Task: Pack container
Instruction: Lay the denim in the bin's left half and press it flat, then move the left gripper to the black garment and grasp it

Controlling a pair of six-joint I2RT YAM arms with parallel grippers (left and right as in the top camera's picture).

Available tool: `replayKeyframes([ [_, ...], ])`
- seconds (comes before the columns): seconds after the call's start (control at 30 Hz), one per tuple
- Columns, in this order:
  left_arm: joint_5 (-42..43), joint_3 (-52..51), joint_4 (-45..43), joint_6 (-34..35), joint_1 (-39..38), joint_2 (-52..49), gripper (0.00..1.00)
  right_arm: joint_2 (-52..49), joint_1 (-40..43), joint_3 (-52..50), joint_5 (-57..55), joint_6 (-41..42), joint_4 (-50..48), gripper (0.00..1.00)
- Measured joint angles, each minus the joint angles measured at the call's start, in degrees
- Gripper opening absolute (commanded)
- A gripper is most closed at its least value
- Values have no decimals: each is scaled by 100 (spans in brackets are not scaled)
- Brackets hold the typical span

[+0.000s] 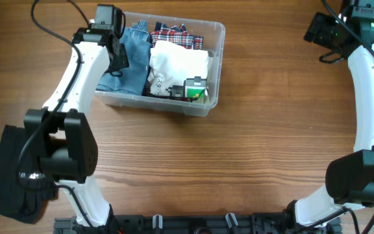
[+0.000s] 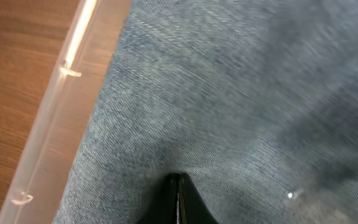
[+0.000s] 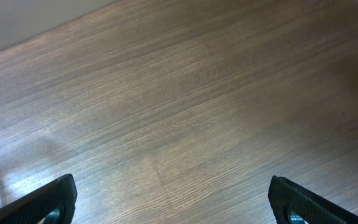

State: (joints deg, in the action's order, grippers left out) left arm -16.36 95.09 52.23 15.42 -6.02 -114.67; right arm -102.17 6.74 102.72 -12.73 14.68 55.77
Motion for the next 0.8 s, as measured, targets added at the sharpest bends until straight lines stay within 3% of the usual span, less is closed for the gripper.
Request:
replayKeyframes([
  [0.43, 94, -105, -289, 190, 111, -466, 4, 0, 0, 0, 0, 2, -2, 100],
  [0.67, -7, -160, -463, 275, -420, 782, 13, 0, 0, 0, 0, 2, -2, 100],
  [0.7, -9, -160, -411, 317, -411, 1073, 17, 0, 0, 0, 0, 2, -4, 100],
  [0.73, -11, -157, -293, 361, -334, 1355, 29, 0, 0, 0, 0, 2, -2, 100],
  [0.8, 11, -131, -20, 503, -22, 1681, 66, 0, 0, 0, -2, 2, -2, 100],
])
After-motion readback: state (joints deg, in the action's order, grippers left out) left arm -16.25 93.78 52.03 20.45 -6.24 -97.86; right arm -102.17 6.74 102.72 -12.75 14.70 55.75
